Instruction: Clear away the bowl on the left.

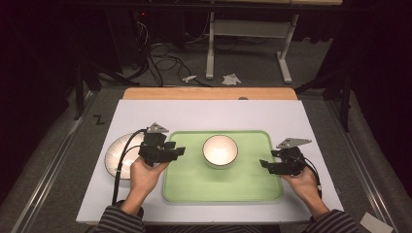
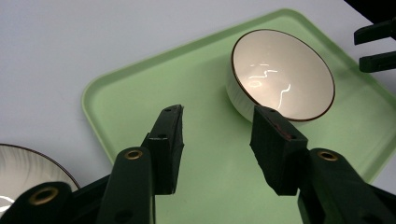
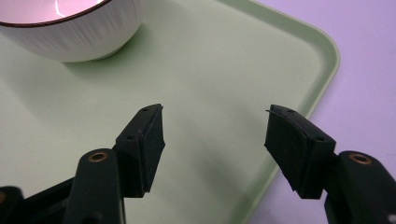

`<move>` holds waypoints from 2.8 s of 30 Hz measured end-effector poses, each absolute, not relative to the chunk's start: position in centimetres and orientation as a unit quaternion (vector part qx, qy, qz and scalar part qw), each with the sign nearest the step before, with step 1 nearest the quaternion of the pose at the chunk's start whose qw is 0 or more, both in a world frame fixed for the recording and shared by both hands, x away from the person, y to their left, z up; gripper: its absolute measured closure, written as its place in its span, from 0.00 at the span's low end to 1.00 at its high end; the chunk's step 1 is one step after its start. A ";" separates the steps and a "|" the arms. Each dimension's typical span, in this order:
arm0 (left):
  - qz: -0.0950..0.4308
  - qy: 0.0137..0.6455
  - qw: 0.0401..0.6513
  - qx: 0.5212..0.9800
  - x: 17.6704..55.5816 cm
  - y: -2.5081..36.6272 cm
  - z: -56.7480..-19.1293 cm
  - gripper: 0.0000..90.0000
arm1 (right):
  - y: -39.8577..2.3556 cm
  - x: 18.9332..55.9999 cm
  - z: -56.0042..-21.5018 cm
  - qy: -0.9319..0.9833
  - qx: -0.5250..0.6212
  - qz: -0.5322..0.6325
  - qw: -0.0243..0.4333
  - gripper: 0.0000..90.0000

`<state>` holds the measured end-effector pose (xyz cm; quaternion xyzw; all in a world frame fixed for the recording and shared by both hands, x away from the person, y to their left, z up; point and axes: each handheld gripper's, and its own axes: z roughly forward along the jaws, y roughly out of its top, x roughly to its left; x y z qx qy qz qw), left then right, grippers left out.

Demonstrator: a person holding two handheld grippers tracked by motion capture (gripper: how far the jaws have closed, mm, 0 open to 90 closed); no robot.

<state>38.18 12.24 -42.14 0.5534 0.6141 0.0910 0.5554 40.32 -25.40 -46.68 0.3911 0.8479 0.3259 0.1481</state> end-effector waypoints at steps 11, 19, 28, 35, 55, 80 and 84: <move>0.086 0.609 0.556 0.558 37.0 11.9 -42.3 0.59 | -25.4 40.2 -46.5 0.846 0.392 0.330 0.148 0.43; 0.074 0.608 0.546 0.571 36.1 11.3 -43.3 0.59 | -25.5 40.1 -46.4 0.845 0.393 0.331 0.146 0.43; 0.062 0.616 0.541 0.570 35.5 10.8 -44.4 0.58 | -25.4 39.9 -46.3 0.844 0.394 0.334 0.146 0.43; 0.062 0.616 0.529 0.581 35.3 10.1 -45.2 0.58 | -25.4 39.8 -46.2 0.844 0.390 0.337 0.146 0.43; 0.044 0.626 0.470 0.621 36.0 9.0 -47.9 0.53 | -24.6 38.8 -46.2 0.853 0.380 0.327 0.143 0.42; 0.037 0.635 0.451 0.626 36.6 9.0 -48.4 0.51 | -24.0 38.7 -46.5 0.860 0.377 0.322 0.123 0.42; 0.041 0.635 0.454 0.624 36.5 9.2 -48.3 0.51 | -24.5 39.2 -46.7 0.860 0.381 0.316 0.126 0.42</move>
